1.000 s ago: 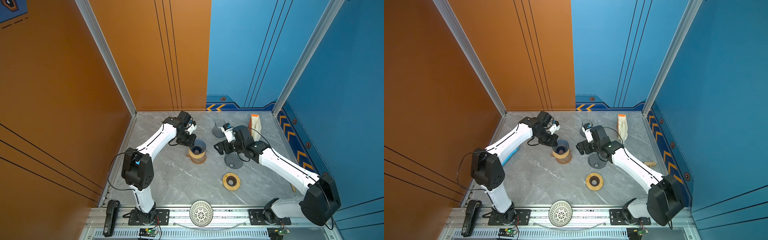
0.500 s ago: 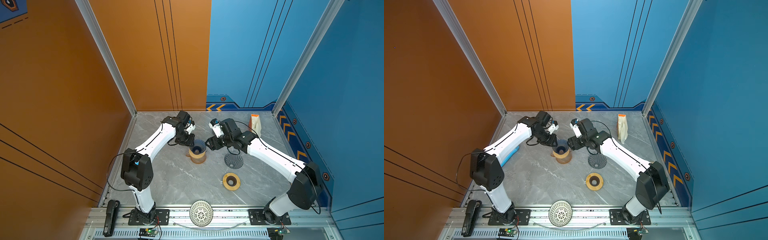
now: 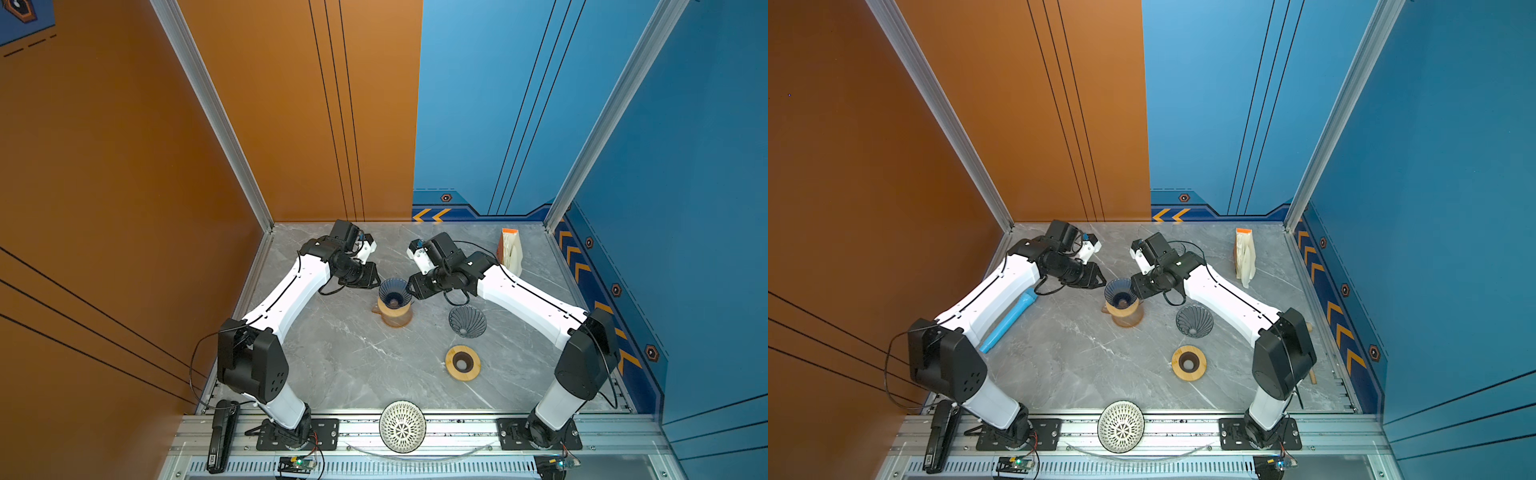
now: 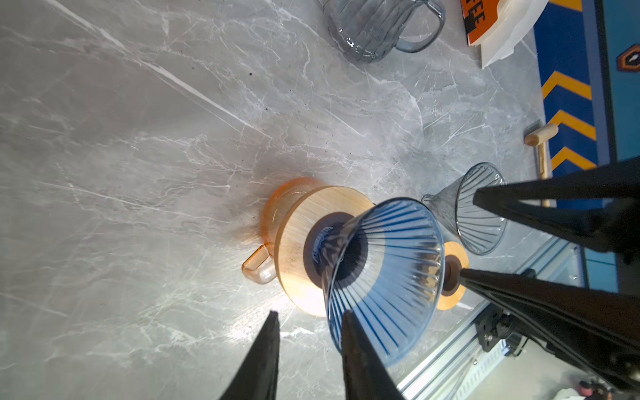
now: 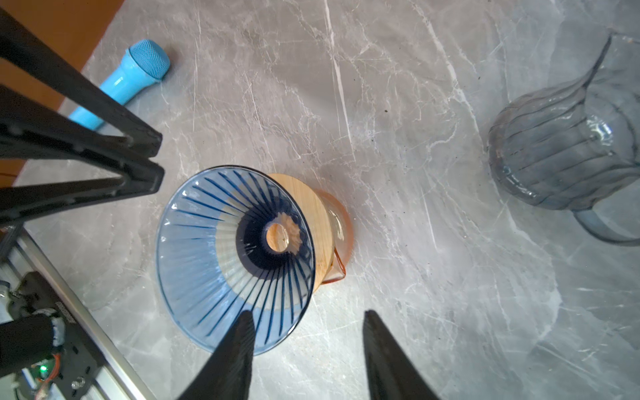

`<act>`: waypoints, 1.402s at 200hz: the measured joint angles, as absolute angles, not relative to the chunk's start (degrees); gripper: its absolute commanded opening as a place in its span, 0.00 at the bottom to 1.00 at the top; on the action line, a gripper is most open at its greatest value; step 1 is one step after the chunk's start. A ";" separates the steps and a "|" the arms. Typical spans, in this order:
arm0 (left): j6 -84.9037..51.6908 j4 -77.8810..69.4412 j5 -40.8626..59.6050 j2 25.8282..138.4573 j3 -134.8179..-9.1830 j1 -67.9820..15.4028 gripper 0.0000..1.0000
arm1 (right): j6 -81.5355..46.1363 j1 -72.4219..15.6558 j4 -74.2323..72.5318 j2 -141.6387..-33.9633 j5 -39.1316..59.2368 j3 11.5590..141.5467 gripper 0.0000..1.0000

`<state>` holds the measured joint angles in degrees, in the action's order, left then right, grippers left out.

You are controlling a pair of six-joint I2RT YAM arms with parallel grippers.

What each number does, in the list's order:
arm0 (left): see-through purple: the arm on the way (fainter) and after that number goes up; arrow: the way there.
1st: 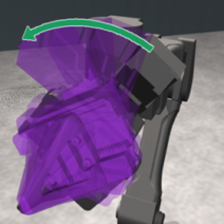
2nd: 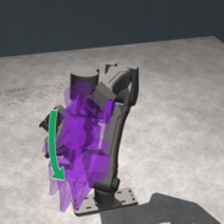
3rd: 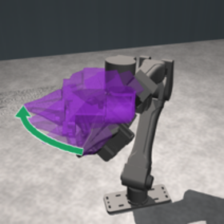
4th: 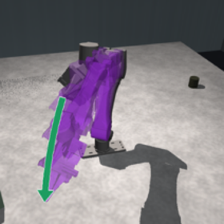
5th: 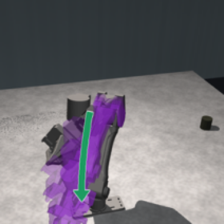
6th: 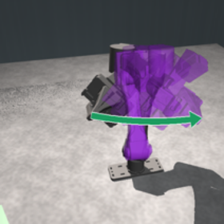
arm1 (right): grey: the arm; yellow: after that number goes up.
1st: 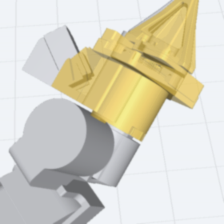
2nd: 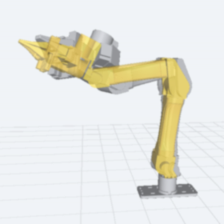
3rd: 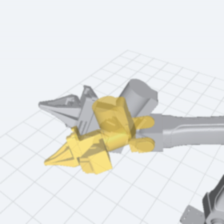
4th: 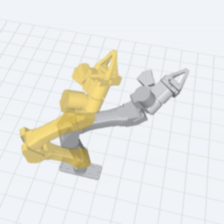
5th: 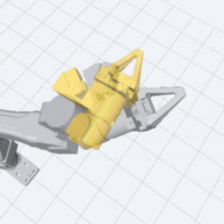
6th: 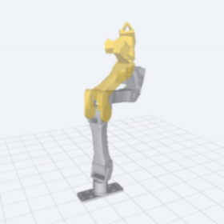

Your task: Place the coffee filter in the dripper

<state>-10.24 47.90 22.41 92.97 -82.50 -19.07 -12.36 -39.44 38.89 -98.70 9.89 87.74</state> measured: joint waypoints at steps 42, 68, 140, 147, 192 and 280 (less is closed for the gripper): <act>-12.08 44.88 24.56 93.54 -80.99 -19.14 0.27 | -13.19 -39.44 40.86 -102.48 10.55 90.39 0.30; -12.47 43.83 24.95 93.62 -80.99 -19.18 0.25 | -13.67 -39.44 41.56 -103.90 10.55 90.94 0.27; -12.95 43.03 25.76 96.23 -80.99 -19.18 0.19 | -14.02 -39.44 42.02 -104.38 11.33 92.75 0.15; -12.95 43.03 25.76 96.31 -80.99 -19.18 0.19 | -14.00 -39.44 42.04 -104.40 11.44 92.84 0.15; -12.93 43.00 25.78 96.33 -81.01 -19.20 0.14 | -13.96 -39.44 42.59 -105.10 11.88 93.60 0.24; -12.93 43.00 25.80 96.36 -81.01 -19.94 0.10 | -14.24 -40.21 43.35 -107.74 11.79 95.64 0.20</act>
<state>-12.93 43.00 25.80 96.36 -81.01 -19.94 -14.24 -40.21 43.35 -107.74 11.79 95.64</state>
